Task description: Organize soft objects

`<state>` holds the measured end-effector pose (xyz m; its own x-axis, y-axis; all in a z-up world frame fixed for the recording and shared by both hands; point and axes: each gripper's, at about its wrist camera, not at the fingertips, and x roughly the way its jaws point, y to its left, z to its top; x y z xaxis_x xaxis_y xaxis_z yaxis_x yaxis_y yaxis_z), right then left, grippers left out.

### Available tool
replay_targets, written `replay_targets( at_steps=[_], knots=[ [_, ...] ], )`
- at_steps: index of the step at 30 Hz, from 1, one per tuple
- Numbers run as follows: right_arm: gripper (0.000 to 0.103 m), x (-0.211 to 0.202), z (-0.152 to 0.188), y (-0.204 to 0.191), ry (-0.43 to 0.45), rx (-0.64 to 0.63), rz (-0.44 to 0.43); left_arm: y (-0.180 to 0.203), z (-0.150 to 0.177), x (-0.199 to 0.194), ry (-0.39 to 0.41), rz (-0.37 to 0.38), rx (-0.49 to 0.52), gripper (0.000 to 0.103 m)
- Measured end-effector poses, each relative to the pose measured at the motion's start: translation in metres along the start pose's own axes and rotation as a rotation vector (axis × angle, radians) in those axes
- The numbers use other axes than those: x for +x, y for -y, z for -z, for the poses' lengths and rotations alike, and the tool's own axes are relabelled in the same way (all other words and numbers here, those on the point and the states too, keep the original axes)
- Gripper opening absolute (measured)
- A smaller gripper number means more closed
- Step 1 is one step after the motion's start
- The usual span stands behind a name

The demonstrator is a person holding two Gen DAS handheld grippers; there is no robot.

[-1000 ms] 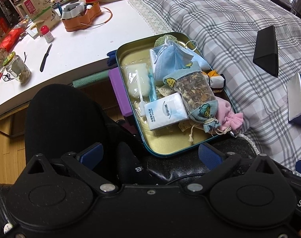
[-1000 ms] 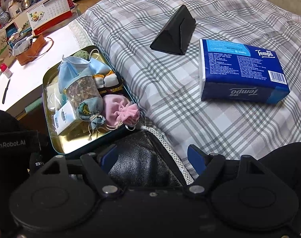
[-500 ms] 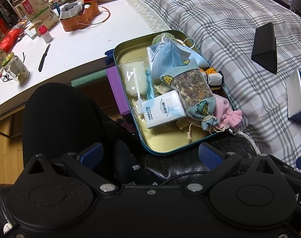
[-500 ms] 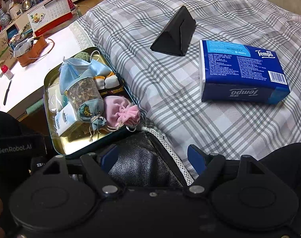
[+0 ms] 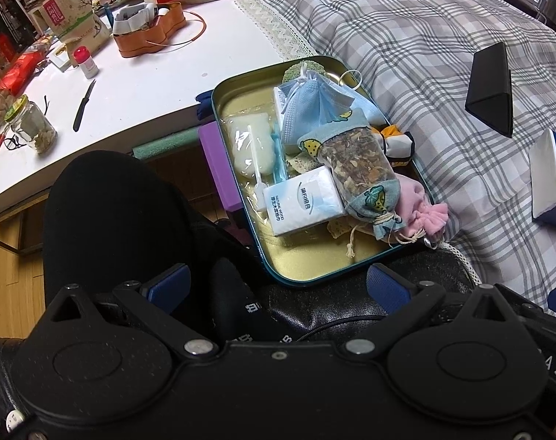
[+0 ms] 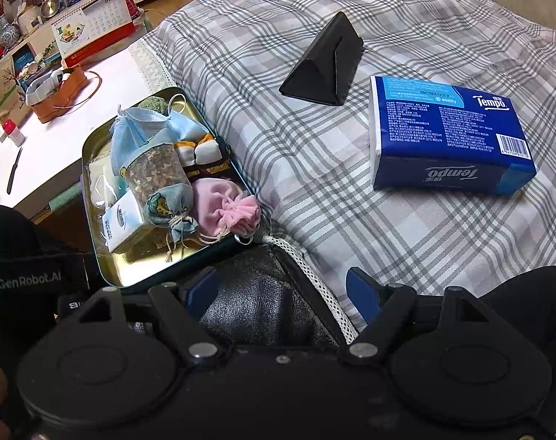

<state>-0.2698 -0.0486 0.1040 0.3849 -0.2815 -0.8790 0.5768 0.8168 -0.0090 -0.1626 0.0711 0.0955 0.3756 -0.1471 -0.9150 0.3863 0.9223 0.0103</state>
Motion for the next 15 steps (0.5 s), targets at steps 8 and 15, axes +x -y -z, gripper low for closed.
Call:
replay_targets(
  at_steps=[8,15],
  knots=[
    [0.075,-0.0020,-0.0015,0.0012,0.006,0.002,0.001,0.0020,0.0011,-0.0019,0.007,-0.001,0.007,0.099],
    [0.075,-0.0021,-0.0016,0.0008,0.005,0.002,0.001,0.0029,0.0017,-0.0024,0.009,-0.003,0.008,0.099]
  ],
)
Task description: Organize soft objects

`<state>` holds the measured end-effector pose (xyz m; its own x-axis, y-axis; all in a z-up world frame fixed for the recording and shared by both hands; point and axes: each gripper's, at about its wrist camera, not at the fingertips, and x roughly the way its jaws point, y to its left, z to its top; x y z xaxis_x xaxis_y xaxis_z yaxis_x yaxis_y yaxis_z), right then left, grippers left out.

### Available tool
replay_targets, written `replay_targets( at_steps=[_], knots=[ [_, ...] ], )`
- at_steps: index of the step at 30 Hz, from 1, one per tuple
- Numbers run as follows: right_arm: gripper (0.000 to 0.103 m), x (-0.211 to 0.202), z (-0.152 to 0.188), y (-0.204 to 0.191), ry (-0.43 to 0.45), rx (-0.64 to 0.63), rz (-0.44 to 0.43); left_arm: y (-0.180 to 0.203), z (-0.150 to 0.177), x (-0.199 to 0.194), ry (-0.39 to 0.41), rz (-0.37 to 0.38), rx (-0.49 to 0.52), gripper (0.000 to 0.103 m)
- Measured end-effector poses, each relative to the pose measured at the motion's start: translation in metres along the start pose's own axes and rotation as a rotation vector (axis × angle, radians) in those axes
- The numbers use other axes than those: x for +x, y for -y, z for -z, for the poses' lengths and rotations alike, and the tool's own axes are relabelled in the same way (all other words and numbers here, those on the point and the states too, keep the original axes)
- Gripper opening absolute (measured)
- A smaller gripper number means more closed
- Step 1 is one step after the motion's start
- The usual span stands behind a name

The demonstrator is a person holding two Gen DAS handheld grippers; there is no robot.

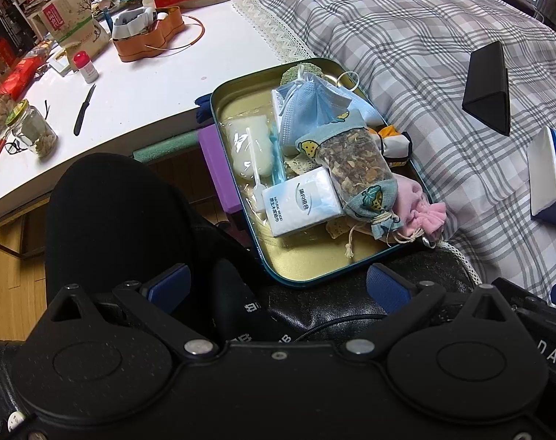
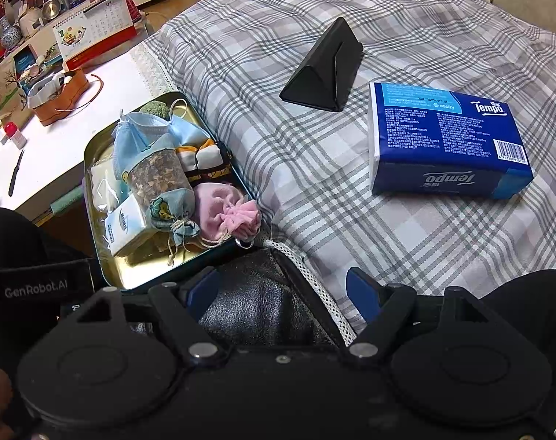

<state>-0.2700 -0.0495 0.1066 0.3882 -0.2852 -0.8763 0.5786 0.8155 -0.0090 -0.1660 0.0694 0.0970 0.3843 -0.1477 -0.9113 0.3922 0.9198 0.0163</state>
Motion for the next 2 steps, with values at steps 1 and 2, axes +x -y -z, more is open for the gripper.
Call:
replay_targets(
  at_steps=[1,2],
  knots=[
    [0.075,-0.0001,-0.0001,0.0000,0.000,0.000,0.000,0.0001,0.0000,0.0000,0.000,0.001,0.000,0.099],
    [0.075,-0.0001,0.0001,0.0000,0.000,0.000,0.000,0.0002,0.0001,-0.0002,0.001,0.001,0.000,0.099]
  ],
)
